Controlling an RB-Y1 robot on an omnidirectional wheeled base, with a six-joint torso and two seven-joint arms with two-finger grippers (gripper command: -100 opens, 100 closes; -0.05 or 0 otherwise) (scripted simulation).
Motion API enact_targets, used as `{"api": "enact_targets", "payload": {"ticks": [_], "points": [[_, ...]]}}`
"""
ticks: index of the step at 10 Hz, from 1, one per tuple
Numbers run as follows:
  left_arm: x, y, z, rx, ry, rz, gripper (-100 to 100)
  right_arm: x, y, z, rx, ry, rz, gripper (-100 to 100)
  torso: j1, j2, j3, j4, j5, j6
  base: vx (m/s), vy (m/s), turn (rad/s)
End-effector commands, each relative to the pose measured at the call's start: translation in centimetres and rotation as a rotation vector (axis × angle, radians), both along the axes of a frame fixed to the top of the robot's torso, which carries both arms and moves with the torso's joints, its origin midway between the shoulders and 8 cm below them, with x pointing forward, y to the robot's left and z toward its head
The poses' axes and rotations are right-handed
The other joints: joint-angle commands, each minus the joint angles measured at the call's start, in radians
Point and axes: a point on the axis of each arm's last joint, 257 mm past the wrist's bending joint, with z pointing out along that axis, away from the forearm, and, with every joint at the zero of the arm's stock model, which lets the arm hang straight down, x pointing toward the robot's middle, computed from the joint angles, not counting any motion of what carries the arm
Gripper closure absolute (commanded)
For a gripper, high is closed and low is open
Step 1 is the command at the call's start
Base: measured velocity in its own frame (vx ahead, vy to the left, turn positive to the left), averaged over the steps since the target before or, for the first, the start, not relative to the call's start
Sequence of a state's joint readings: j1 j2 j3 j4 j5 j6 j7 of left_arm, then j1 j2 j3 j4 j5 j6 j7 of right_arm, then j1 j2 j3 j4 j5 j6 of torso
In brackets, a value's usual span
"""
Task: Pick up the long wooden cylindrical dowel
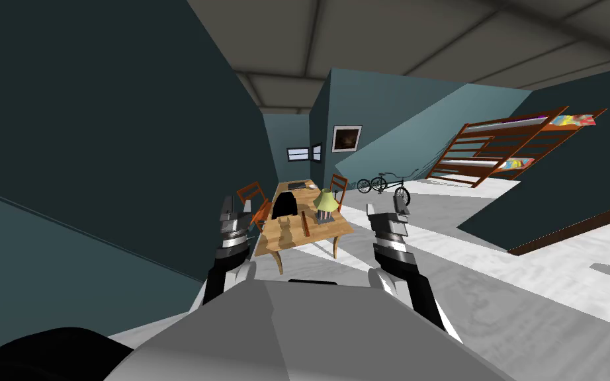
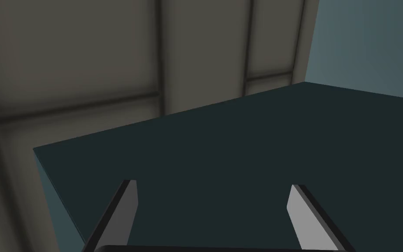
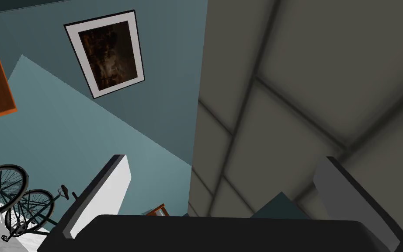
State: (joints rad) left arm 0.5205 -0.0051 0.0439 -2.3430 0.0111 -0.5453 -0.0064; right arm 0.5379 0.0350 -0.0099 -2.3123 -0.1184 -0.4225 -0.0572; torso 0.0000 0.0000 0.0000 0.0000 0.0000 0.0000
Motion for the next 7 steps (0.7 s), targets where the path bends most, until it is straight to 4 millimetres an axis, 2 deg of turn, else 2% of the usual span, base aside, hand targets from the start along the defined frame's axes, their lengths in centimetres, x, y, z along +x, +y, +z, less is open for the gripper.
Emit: {"api": "enact_targets", "payload": {"ticks": [1, 4, 7], "points": [[0.1, -0.6, -0.3, 0.020, 0.015, -0.021, -100, 0.0, 0.0, 0.0, 0.000, 0.000, 0.000, 0, 0.000, 0.000, 0.000, 0.000, 0.000, 0.000, -0.010, -0.031, -0.036], [0.4, -2.2, -1.9, 0.054, 0.067, -0.083, -100, 0.0, 0.0, 0.0, 0.000, 0.000, 0.000, 0, -0.006, 0.002, 0.001, 0.000, -0.001, 0.000, -0.029, -0.086, -0.071], [0.6, -4.1, -4.8, 0.066, 0.149, -0.163, -100, 0.0, 0.0, 0.0, 0.000, 0.000, 0.000, 0, -0.009, 0.002, 0.001, 0.000, -0.002, 0.000, -0.028, -0.134, -0.149]]}}
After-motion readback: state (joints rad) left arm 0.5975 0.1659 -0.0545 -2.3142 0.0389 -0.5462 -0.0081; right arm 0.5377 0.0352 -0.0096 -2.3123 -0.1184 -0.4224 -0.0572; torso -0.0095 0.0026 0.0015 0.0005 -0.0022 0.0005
